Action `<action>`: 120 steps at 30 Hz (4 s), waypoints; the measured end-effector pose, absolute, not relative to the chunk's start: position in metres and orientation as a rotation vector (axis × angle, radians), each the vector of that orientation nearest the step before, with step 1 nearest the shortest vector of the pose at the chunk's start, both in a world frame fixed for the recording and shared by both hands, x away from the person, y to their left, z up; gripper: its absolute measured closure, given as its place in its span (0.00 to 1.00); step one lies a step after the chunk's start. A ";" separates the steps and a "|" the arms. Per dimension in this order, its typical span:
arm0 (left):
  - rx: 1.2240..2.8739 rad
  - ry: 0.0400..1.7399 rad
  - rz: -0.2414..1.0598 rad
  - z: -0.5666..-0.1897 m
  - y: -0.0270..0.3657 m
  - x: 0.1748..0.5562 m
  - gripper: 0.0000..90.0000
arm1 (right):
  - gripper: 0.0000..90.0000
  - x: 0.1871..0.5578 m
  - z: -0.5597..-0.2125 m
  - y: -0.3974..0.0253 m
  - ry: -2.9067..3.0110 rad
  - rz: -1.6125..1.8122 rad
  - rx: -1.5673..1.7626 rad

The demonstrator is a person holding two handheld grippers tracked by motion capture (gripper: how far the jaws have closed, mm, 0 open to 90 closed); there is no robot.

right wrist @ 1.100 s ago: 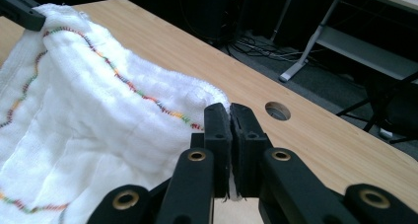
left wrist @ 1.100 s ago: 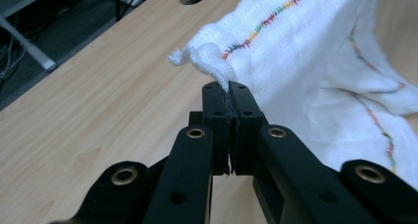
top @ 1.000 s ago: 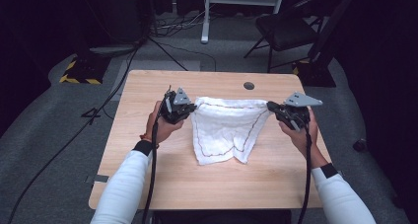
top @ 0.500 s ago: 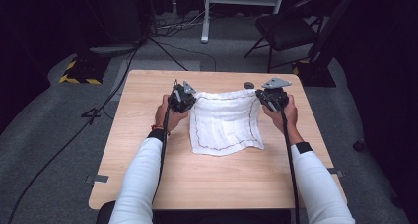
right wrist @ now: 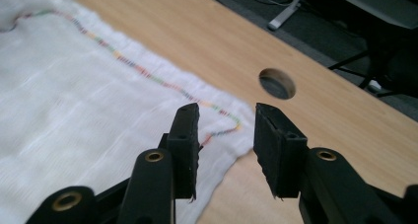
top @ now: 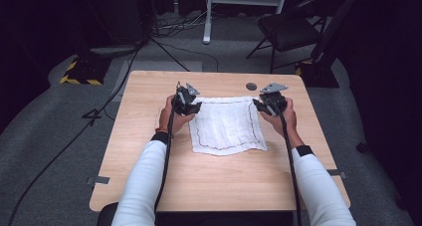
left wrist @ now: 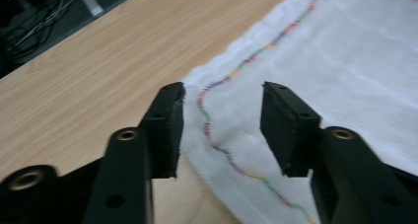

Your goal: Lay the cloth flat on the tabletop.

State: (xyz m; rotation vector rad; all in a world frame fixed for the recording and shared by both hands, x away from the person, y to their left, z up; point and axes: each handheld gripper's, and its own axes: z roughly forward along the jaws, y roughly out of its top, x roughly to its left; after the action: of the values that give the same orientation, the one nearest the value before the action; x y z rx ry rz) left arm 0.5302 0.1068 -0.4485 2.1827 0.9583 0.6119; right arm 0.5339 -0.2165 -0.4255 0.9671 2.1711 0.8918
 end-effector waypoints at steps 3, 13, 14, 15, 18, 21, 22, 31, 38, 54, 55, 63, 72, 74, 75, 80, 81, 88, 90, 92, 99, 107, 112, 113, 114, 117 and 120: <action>2.202 0.909 0.563 -0.449 0.106 0.515 0.47 | 0.68 0.520 -0.433 -0.221 2.242 0.894 0.908; 2.298 0.786 0.391 -0.465 0.102 0.464 0.31 | 0.62 0.478 -0.456 -0.249 2.421 0.997 0.880; 2.305 0.776 0.371 -0.467 0.102 0.458 0.31 | 0.62 0.474 -0.458 -0.250 2.434 1.003 0.868; 2.313 0.767 0.361 -0.469 0.102 0.453 0.31 | 0.62 0.470 -0.461 -0.251 2.449 0.999 0.860; 2.330 0.756 0.331 -0.474 0.104 0.442 0.31 | 0.61 0.458 -0.468 -0.253 2.481 0.949 0.831; 2.353 0.745 0.297 -0.479 0.106 0.435 0.33 | 0.60 0.451 -0.474 -0.256 2.518 0.912 0.821; 2.361 0.747 0.290 -0.480 0.107 0.433 0.34 | 0.60 0.449 -0.476 -0.257 2.524 0.891 0.814; 2.394 0.707 0.220 -0.486 0.112 0.428 0.60 | 0.65 0.434 -0.484 -0.266 2.552 0.863 0.825; 2.403 0.663 0.176 -0.485 0.116 0.421 0.82 | 0.72 0.418 -0.483 -0.273 2.556 0.846 0.850; 2.423 0.553 0.085 -0.485 0.113 0.392 0.88 | 0.77 0.370 -0.485 -0.292 2.576 0.906 0.909; 2.425 0.550 0.082 -0.484 0.113 0.390 0.88 | 0.77 0.367 -0.484 -0.293 2.575 0.904 0.907; 2.425 0.530 0.103 -0.481 0.119 0.378 0.76 | 0.69 0.354 -0.483 -0.297 2.572 0.889 0.916; 2.340 0.604 0.157 -0.472 0.137 0.376 0.47 | 0.53 0.352 -0.476 -0.291 2.546 0.958 0.876; 2.318 0.637 0.177 -0.472 0.140 0.381 0.38 | 0.53 0.352 -0.474 -0.287 2.524 0.993 0.854; 2.306 0.662 0.184 -0.472 0.140 0.384 0.35 | 0.53 0.352 -0.473 -0.285 2.514 1.018 0.846; 2.240 0.709 0.214 -0.469 0.144 0.402 0.28 | 0.49 0.353 -0.471 -0.265 2.521 1.054 0.765; 2.233 0.715 0.223 -0.469 0.144 0.406 0.27 | 0.49 0.353 -0.471 -0.259 2.513 1.057 0.750; 2.202 0.758 0.383 -0.467 0.134 0.433 0.26 | 0.45 0.358 -0.468 -0.206 2.544 1.109 0.593; 2.232 0.767 0.416 -0.470 0.129 0.440 0.26 | 0.46 0.361 -0.470 -0.188 2.558 1.125 0.548; 2.239 0.802 0.413 -0.471 0.127 0.451 0.23 | 0.47 0.362 -0.471 -0.170 2.577 1.128 0.507; 2.152 0.918 0.424 -0.473 0.126 0.489 0.23 | 0.54 0.363 -0.476 -0.115 2.615 1.186 0.366; 2.150 1.021 0.431 -0.488 0.116 0.525 0.24 | 0.55 0.365 -0.488 -0.073 2.648 1.177 0.313; 2.163 1.067 0.415 -0.499 0.113 0.537 0.24 | 0.54 0.367 -0.498 -0.060 2.649 1.140 0.344; 2.156 1.079 0.406 -0.500 0.113 0.538 0.23 | 0.55 0.366 -0.498 -0.058 2.646 1.124 0.342; 2.152 1.084 0.398 -0.500 0.114 0.539 0.22 | 0.55 0.366 -0.498 -0.057 2.640 1.119 0.343; 2.158 1.094 0.388 -0.500 0.117 0.540 0.21 | 0.59 0.368 -0.498 -0.056 2.632 1.120 0.375; 2.137 1.104 0.379 -0.500 0.121 0.540 0.24 | 0.71 0.369 -0.498 -0.056 2.624 1.124 0.395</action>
State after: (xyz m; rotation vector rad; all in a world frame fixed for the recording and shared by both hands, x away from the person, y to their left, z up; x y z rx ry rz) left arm 0.5404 0.1212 -0.5004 2.1367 1.1035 0.3789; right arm 0.3688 -0.0556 -0.4984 0.3948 2.6245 1.1242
